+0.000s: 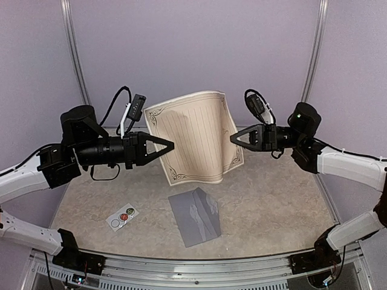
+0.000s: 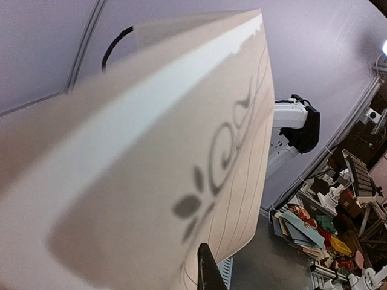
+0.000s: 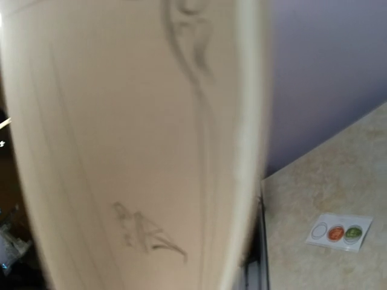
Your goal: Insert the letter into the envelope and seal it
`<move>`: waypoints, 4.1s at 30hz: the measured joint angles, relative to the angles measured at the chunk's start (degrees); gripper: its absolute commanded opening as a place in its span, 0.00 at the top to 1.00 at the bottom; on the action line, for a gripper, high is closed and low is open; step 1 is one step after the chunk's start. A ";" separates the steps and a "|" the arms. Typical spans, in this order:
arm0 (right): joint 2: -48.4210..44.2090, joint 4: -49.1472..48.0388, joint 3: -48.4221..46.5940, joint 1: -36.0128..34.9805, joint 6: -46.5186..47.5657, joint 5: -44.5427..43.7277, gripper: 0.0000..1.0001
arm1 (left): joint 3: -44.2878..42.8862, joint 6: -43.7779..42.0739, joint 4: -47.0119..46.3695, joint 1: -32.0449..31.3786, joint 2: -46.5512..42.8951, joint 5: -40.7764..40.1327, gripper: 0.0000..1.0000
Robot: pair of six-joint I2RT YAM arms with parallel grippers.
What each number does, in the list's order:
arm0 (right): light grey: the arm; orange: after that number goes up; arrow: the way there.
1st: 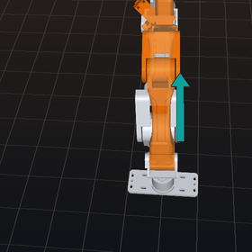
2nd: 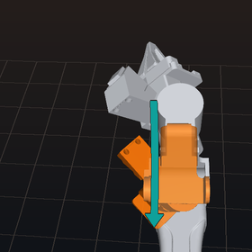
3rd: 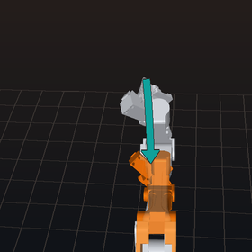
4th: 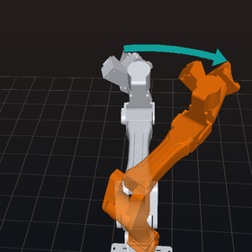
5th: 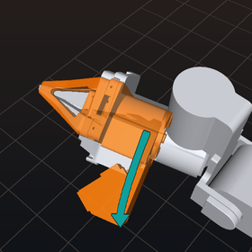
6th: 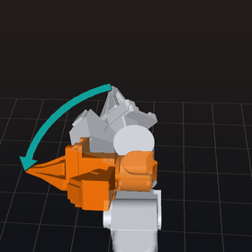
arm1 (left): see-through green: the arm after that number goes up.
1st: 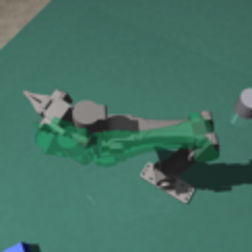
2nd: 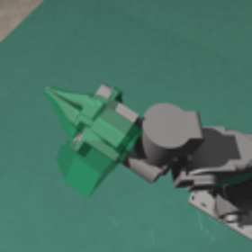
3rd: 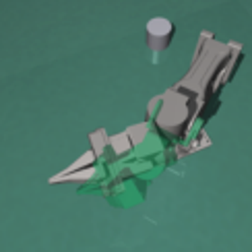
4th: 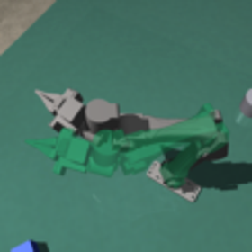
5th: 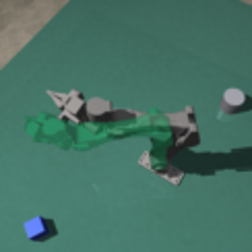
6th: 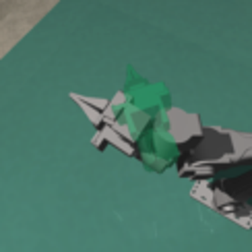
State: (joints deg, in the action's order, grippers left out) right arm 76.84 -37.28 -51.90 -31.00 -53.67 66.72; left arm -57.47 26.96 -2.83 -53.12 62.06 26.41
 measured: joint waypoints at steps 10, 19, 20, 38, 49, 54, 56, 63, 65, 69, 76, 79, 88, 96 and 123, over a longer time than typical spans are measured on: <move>-5.29 18.86 2.43 -0.02 10.19 -10.75 1.00 | 6.56 6.62 8.04 2.05 -1.25 -10.19 1.00; -5.05 39.78 3.34 -5.07 17.77 -30.10 1.00 | 18.32 17.73 6.21 0.70 3.37 -15.54 1.00; -4.26 42.14 3.15 -6.56 18.21 -32.57 1.00 | 19.58 18.86 5.25 0.24 4.09 -15.76 1.00; 17.07 50.01 -7.19 -24.09 15.63 -45.44 0.89 | 25.81 21.86 -10.43 -1.95 23.37 -15.37 1.00; 21.22 44.06 -8.83 -26.95 13.70 -40.87 0.26 | 27.63 21.79 -14.32 -1.88 26.60 -15.19 1.00; 21.22 42.18 -8.83 -26.95 13.31 -40.28 0.28 | 28.63 21.62 -15.23 -1.33 26.60 -15.10 1.00; 20.94 42.27 -8.83 -26.67 13.35 -41.38 0.29 | 29.03 21.49 -15.74 -1.11 26.60 -15.10 1.00; 10.38 44.70 -6.60 -21.31 13.70 -48.00 0.30 | 30.64 20.55 -16.70 -0.63 26.60 -15.02 1.00; 6.38 44.78 -4.96 -17.51 13.90 -49.53 0.30 | 30.88 20.33 -16.96 -0.52 26.62 -14.86 1.00; 3.26 45.68 -1.18 -9.92 14.75 -52.50 0.31 | 30.88 20.06 -17.68 -0.42 26.84 -14.71 1.00; 8.33 50.01 3.34 -4.24 17.35 -54.86 0.32 | 30.88 19.61 -17.81 -0.28 26.88 -14.60 1.00; 11.08 50.53 3.41 -4.00 18.58 -55.45 0.33 | 30.88 19.34 -17.81 -0.26 26.88 -14.58 1.00; 18.67 50.64 2.60 -3.98 24.41 -53.75 0.33 | 30.88 18.93 -17.81 -0.26 26.88 -14.19 1.00; 21.97 47.12 0.76 -3.98 29.35 -44.68 0.34 | 30.88 18.45 -17.79 -0.26 26.88 -13.88 1.00; 25.05 29.57 -0.76 -13.77 17.79 -26.71 0.20 | 30.75 16.41 -17.79 -0.48 26.86 -13.33 1.00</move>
State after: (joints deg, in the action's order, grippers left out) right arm 101.89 -7.70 -52.66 -44.77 -35.88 40.01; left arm -26.72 43.38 -20.62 -53.60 88.92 13.08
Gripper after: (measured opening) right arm 0.778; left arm 0.003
